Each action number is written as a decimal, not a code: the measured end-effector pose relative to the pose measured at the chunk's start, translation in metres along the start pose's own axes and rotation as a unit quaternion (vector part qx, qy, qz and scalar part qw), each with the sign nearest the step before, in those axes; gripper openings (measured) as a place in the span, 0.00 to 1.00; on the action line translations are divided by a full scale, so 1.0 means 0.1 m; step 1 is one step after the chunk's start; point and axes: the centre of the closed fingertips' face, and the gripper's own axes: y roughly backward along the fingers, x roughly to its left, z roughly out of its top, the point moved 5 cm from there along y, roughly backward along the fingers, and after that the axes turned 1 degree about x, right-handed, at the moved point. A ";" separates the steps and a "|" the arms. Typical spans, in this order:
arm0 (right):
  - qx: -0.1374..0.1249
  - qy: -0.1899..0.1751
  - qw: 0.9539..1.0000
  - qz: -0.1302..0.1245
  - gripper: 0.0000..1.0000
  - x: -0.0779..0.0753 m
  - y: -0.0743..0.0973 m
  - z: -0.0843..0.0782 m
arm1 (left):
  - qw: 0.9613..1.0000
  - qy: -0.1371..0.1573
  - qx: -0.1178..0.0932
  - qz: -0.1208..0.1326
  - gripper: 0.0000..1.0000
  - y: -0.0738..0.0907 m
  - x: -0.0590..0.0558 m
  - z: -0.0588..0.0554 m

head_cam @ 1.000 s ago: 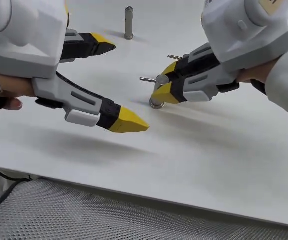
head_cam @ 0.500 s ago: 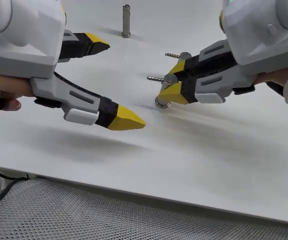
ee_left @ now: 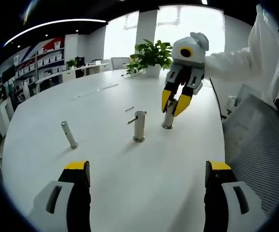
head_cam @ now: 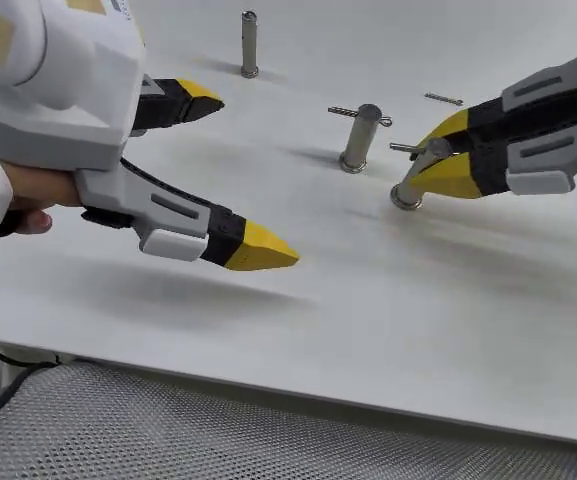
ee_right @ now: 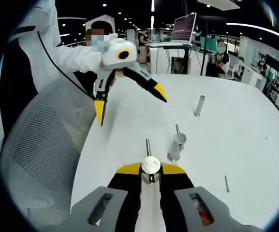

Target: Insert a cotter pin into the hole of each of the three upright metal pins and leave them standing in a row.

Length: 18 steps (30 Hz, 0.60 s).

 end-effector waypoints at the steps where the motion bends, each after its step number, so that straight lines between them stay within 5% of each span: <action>1: 0.006 0.001 1.000 -0.011 0.08 -0.06 0.04 -0.03 | 1.000 0.000 0.001 0.001 0.99 0.00 0.00 0.00; 10: 0.026 -0.006 0.999 -0.041 0.08 -0.34 0.10 -0.22 | 1.000 0.004 0.008 0.001 0.99 0.00 -0.01 -0.02; 18: 0.014 -0.038 0.998 -0.041 0.08 -0.34 0.07 -0.23 | 0.999 0.019 0.025 -0.010 0.99 -0.05 -0.08 -0.08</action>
